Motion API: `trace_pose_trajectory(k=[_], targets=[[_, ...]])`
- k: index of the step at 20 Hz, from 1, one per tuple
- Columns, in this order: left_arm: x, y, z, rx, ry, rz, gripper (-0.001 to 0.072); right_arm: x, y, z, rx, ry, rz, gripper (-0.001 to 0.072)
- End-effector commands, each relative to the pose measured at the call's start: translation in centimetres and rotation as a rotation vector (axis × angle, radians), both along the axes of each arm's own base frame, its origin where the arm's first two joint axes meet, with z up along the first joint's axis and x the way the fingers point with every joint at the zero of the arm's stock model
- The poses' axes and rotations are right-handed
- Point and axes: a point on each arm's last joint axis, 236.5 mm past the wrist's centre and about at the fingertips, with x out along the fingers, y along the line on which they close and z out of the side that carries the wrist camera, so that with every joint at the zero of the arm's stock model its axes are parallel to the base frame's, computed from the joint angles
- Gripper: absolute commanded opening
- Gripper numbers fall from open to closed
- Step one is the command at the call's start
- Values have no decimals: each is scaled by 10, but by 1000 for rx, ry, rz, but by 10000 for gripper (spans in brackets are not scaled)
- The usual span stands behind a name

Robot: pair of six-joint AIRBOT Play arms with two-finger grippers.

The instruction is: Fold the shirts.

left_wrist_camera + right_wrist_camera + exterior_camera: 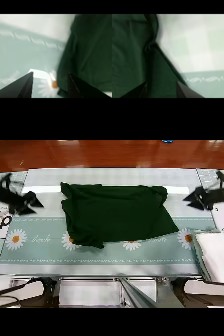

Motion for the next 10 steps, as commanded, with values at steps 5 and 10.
trace_pose_trajectory(k=[5, 10], targets=[[-86, -63, -52, -379, 27, 175, 507, -85, 31, -30, 128, -38, -69, 417], [-82, -88, -68, -375, 35, 146, 507, -91, 36, -28, 133, -38, -62, 416]])
